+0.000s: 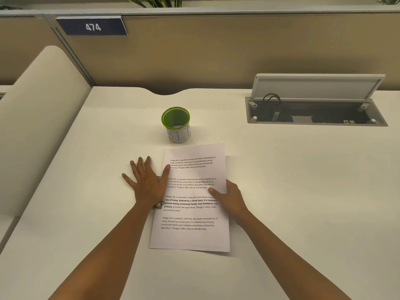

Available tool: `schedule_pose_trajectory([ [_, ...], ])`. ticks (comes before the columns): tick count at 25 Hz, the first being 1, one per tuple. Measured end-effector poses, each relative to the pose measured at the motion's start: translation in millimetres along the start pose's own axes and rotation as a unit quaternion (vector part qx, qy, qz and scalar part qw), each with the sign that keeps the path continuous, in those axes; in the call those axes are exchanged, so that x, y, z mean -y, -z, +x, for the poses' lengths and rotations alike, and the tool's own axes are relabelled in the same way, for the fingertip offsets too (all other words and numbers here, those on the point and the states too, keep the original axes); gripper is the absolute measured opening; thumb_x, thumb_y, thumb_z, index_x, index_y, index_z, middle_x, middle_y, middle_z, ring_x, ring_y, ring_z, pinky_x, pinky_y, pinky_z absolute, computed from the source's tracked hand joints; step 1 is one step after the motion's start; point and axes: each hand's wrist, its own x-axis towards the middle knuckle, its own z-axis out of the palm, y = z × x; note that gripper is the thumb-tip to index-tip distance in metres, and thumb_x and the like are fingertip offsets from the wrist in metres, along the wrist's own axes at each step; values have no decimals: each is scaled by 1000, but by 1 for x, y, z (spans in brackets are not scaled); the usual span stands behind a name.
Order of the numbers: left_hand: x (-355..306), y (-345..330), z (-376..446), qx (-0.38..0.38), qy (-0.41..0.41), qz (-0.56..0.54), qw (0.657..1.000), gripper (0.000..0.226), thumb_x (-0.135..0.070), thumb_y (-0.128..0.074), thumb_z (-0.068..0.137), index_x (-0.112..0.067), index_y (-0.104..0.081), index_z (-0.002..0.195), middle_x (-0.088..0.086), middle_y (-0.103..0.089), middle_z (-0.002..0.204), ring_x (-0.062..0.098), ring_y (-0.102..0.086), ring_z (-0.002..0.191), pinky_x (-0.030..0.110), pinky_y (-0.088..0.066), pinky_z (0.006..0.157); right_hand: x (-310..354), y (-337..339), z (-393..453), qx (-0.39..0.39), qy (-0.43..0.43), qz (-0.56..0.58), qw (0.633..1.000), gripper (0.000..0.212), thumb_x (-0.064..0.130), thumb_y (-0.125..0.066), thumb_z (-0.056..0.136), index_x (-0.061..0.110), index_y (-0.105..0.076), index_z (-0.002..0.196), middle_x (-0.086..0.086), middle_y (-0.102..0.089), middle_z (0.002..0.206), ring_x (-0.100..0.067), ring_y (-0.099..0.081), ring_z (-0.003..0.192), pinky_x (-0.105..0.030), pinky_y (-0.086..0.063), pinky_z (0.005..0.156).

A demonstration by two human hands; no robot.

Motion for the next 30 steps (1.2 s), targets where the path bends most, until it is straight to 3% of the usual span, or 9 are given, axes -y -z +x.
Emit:
schedule_pose_trajectory([
  [9,-4,4,-1,3,3,-10,1000,79,-69,-37,94,-18,-27,153,8,-20,165,29,1,156,64,11,118,3,0,-3,-2,-3,1,1000,34,18,-67,94,9,-65,127,-6,-71,124,-23,-68,112,-41,-53,100],
  [13,-10,8,-7,-58,-20,23,998,66,-57,-45,97,-14,-38,147,12,-38,155,36,-15,152,68,-4,117,4,2,-4,-1,3,1,1000,35,18,-67,93,8,-64,127,-6,-71,125,-23,-68,113,-40,-52,101],
  [16,-16,12,-11,-71,-28,54,996,66,-57,-41,96,-10,-43,143,15,-45,149,39,-24,149,68,-11,115,3,3,-4,2,7,-1,1000,35,18,-67,93,8,-65,127,-7,-71,125,-24,-68,114,-41,-52,101],
  [30,-24,20,-20,-140,-63,98,983,66,-54,-35,93,-1,-58,124,20,-62,124,38,-48,125,60,-28,106,-12,44,-11,-12,0,44,999,33,18,-68,93,10,-66,125,-5,-72,122,-25,-69,112,-46,-52,102],
])
